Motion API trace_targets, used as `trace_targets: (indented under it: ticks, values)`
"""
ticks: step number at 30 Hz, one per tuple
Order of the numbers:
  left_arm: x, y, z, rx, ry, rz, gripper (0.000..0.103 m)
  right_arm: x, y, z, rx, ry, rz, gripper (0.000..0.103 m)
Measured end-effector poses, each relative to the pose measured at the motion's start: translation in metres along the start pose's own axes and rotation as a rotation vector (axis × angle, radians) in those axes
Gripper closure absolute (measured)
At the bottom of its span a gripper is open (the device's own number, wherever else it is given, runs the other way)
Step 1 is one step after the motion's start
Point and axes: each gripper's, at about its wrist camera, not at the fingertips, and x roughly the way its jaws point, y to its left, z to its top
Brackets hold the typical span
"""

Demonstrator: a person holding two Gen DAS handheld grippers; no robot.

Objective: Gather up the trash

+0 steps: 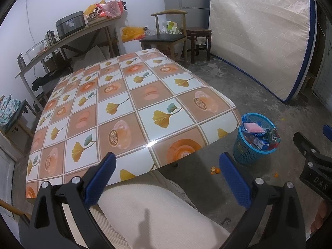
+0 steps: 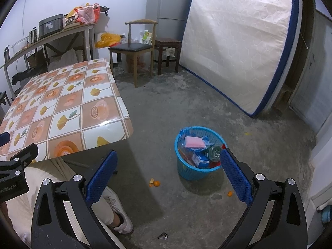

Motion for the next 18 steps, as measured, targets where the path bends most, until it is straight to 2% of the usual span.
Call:
trace_targets:
  ticks: [18]
  values:
    - [0.0,0.001,0.0,-0.002,0.001,-0.002,0.006,0.0,-0.012,-0.004,0.008,0.001,-0.048,0.008]
